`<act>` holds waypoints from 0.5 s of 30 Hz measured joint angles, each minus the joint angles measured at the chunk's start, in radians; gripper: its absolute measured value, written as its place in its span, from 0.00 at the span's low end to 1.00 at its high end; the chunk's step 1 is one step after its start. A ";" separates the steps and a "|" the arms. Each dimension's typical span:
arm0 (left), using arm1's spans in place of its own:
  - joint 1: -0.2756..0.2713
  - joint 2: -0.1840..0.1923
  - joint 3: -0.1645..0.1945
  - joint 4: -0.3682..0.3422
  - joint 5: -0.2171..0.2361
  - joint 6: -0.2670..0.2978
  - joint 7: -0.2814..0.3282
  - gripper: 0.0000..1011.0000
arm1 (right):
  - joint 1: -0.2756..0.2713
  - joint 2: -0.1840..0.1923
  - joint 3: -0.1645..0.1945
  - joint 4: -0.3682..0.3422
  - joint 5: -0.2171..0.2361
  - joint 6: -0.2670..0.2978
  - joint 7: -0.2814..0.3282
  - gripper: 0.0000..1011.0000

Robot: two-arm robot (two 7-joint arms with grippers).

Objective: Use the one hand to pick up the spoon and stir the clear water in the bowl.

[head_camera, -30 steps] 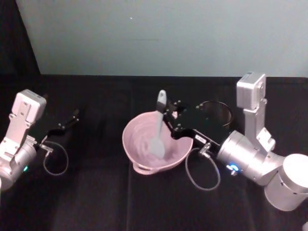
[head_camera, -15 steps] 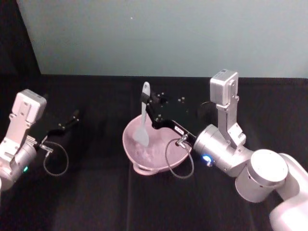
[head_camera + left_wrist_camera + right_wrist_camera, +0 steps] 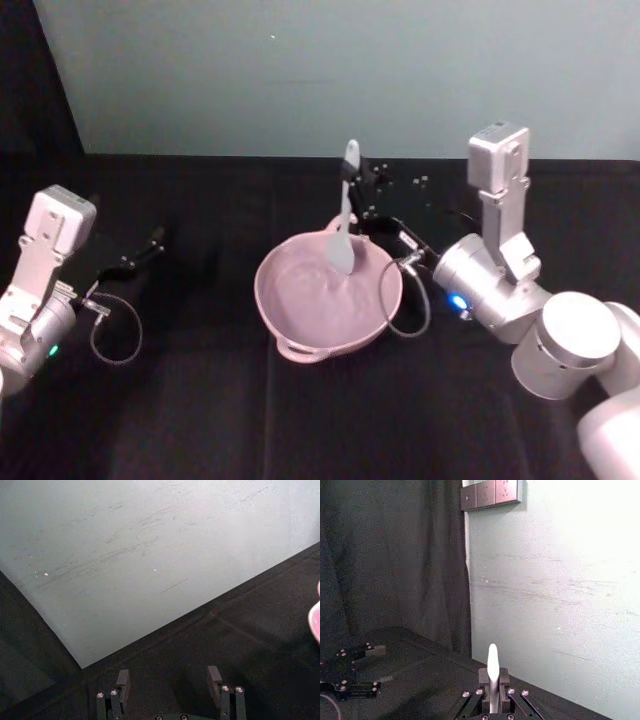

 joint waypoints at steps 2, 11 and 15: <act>0.000 0.000 0.000 0.000 0.000 0.000 0.000 1.00 | -0.012 0.014 0.009 -0.024 -0.003 0.009 0.003 0.11; 0.000 0.000 0.000 0.000 0.000 0.000 0.000 1.00 | -0.083 0.072 0.020 -0.151 0.044 0.073 0.063 0.11; 0.000 0.000 0.000 0.000 0.000 0.000 0.000 1.00 | -0.106 0.084 0.007 -0.182 0.072 0.094 0.088 0.11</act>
